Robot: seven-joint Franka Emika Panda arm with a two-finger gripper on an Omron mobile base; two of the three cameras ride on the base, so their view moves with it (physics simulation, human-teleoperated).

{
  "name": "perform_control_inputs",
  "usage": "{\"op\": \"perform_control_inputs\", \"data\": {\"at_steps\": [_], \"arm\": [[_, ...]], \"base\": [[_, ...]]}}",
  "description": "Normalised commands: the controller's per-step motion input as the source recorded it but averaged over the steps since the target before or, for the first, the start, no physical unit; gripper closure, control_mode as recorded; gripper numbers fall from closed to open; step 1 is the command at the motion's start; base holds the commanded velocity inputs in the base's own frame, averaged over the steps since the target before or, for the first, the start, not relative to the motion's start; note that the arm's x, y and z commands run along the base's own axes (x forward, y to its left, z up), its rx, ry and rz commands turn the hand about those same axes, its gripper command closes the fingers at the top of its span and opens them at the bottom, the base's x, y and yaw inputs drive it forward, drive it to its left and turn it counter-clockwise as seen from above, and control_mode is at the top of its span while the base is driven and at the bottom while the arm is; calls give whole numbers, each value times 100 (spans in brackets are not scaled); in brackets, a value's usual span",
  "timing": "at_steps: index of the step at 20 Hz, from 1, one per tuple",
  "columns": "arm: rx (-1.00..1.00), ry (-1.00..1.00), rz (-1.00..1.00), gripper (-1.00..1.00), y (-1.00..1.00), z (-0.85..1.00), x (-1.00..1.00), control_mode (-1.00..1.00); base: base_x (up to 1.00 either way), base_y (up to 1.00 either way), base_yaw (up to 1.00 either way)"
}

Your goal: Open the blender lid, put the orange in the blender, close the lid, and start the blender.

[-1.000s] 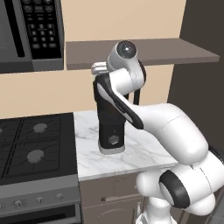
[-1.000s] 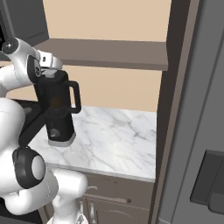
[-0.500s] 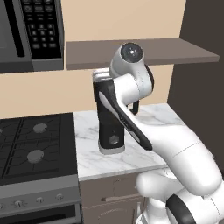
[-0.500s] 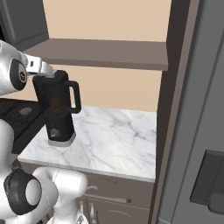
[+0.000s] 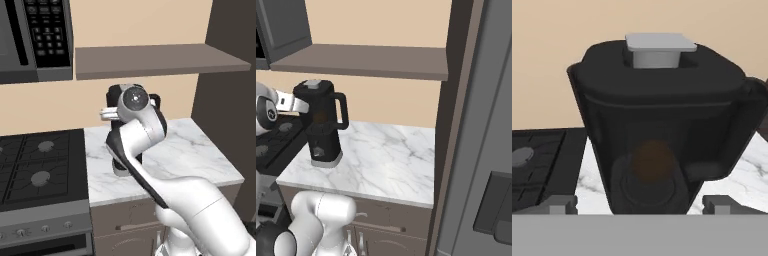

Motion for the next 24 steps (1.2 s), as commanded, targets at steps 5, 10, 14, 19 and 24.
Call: {"op": "perform_control_inputs", "data": {"at_steps": [5,10,14,19,24], "arm": [[-4,-7,-27,-100,32,-51,-11,-100],[-5,-15,-28,-100,7,-43,-9,-100],[-3,-11,-8,-100,0,-23,-23,-100],[-1,-13,-9,-100,-4,-49,-18,-100],[-1,-17,-15,-100,0,-60,-1,-100]], "base": [[0,0,0],[0,0,0],[0,0,0],[0,0,0],[0,0,0]]}}
